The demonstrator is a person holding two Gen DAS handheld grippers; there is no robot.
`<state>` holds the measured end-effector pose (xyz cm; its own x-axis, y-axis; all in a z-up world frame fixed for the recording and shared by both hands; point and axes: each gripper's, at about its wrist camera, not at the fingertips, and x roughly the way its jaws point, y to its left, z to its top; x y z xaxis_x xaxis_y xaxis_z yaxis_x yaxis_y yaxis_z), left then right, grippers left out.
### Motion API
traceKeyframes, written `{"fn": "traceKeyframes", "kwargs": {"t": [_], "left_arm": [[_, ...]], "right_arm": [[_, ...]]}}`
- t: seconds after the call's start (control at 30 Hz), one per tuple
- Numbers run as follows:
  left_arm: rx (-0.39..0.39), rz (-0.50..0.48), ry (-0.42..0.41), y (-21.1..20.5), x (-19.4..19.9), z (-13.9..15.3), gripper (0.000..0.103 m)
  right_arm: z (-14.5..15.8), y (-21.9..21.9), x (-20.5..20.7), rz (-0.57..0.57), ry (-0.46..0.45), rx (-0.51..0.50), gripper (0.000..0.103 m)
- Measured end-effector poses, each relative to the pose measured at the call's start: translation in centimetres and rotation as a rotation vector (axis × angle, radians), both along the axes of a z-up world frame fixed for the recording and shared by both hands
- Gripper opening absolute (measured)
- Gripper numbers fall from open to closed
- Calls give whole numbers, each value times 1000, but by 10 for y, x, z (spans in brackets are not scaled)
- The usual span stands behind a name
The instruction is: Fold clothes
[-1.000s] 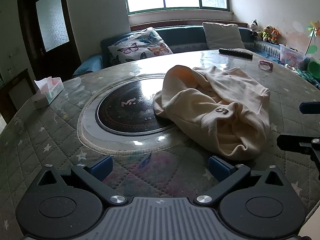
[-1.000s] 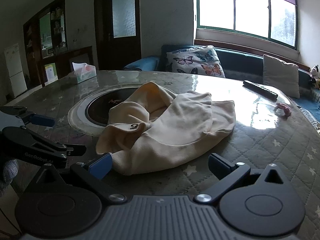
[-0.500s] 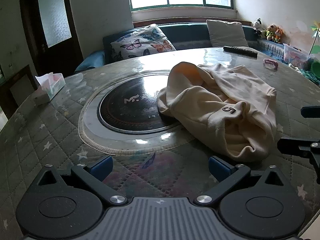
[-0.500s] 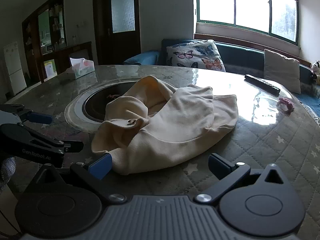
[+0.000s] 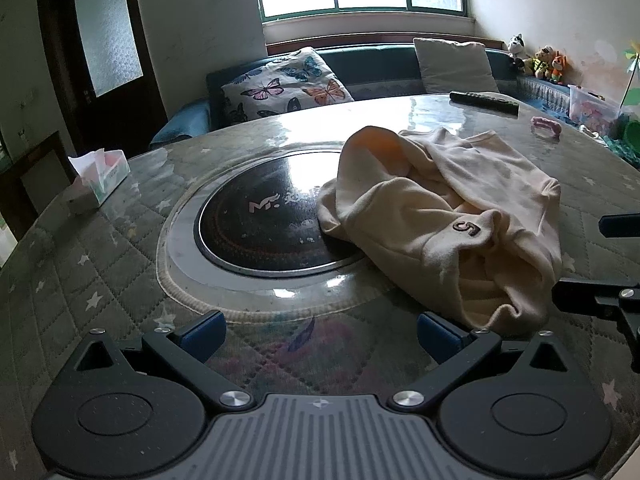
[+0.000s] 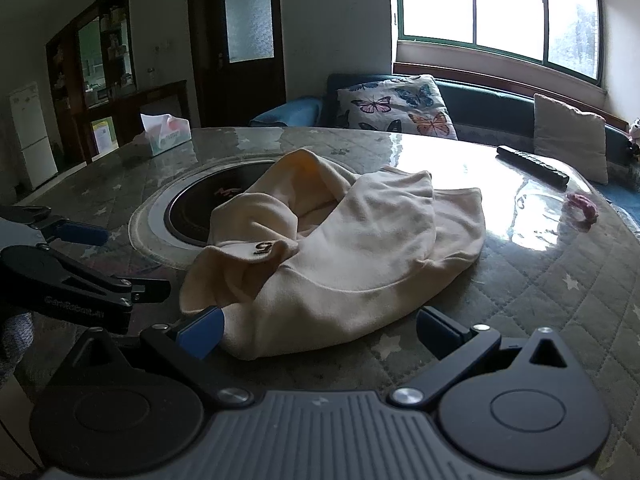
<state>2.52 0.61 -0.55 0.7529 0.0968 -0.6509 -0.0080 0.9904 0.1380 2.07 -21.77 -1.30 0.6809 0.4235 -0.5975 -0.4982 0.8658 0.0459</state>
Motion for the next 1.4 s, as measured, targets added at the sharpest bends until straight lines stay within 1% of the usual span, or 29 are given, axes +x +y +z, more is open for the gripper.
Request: {"fn": "traceKeyframes", "kwargs": {"t": [0.9, 1.17, 1.3, 1.37, 1.4], "left_arm": [[36, -2, -10, 0, 30, 10, 103], [69, -11, -63, 2, 52, 26, 103], [80, -30, -92, 1, 69, 35, 101], [83, -50, -101, -1, 78, 38, 95], [86, -63, -105, -3, 84, 38, 94]], "right_arm": [[5, 3, 28, 17, 9, 17, 103], [10, 3, 49, 9, -5, 9, 103], [13, 2, 64, -3, -11, 7, 103], [14, 1, 73, -9, -9, 8, 102], [15, 1, 78, -12, -8, 8, 102]]}}
